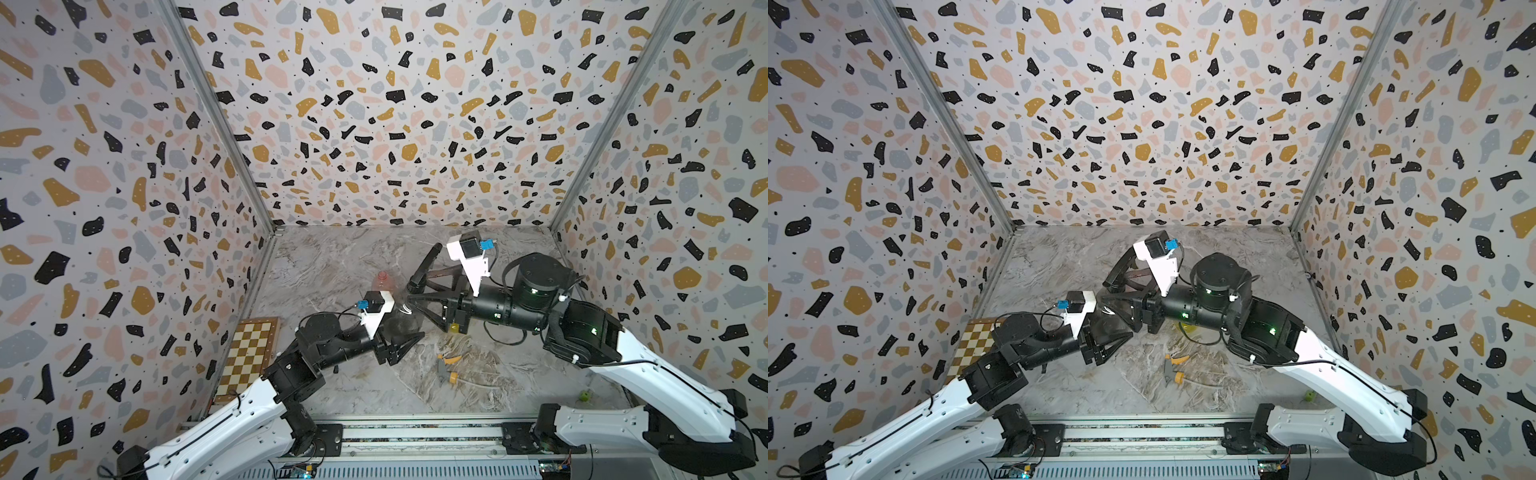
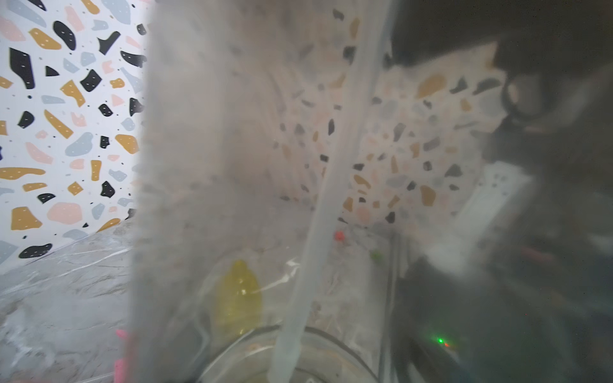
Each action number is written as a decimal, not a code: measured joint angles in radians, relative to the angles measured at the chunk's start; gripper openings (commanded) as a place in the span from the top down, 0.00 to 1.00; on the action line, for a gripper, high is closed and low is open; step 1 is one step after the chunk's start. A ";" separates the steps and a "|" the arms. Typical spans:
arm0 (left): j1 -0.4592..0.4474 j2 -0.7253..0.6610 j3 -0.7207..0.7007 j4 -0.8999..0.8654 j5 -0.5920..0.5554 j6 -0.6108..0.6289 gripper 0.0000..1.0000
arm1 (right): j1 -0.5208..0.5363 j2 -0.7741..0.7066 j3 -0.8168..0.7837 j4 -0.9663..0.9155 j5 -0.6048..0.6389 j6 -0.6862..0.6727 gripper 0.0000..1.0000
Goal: Attach spray nozzles to spray bottles
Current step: Screw the spray nozzle on the spray bottle.
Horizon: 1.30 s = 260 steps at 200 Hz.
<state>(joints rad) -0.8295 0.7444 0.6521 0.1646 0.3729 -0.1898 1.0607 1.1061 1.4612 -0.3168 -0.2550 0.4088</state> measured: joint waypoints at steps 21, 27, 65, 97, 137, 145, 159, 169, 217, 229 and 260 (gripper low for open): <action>0.000 0.000 0.000 0.004 0.054 -0.002 1.00 | -0.029 -0.019 0.000 0.001 -0.074 -0.028 0.32; 0.000 0.000 0.000 0.007 0.066 -0.003 1.00 | -0.035 -0.022 -0.001 0.002 -0.091 -0.035 0.33; 0.000 0.000 0.000 0.029 0.131 -0.010 1.00 | -0.055 -0.018 -0.004 0.002 -0.183 -0.070 0.40; 0.000 -0.005 0.000 0.048 0.169 -0.013 1.00 | -0.059 -0.014 -0.010 0.003 -0.214 -0.077 0.49; 0.002 -0.006 0.000 0.051 0.189 -0.018 1.00 | -0.062 -0.007 -0.020 0.017 -0.236 -0.074 0.57; 0.002 -0.008 0.000 0.054 0.191 -0.017 1.00 | -0.062 -0.006 -0.021 0.021 -0.238 -0.072 0.60; 0.002 -0.011 0.000 0.058 0.193 -0.023 1.00 | -0.063 -0.004 -0.022 0.028 -0.241 -0.071 0.66; 0.002 -0.013 0.000 0.054 0.192 -0.037 1.00 | -0.066 -0.003 -0.024 0.040 -0.240 -0.077 0.69; 0.002 -0.013 0.000 0.054 0.157 -0.051 1.00 | -0.060 -0.002 -0.041 0.074 -0.212 -0.065 0.77; 0.002 -0.013 0.000 0.055 0.142 -0.052 1.00 | -0.051 0.002 -0.041 0.082 -0.190 -0.059 0.78; 0.002 -0.015 0.000 0.053 0.085 -0.050 1.00 | -0.008 0.014 -0.041 0.108 -0.089 -0.041 0.82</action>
<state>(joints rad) -0.8276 0.7292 0.6525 0.2173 0.4576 -0.2398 1.0531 1.1202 1.4200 -0.2092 -0.3435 0.3679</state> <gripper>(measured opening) 0.805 0.346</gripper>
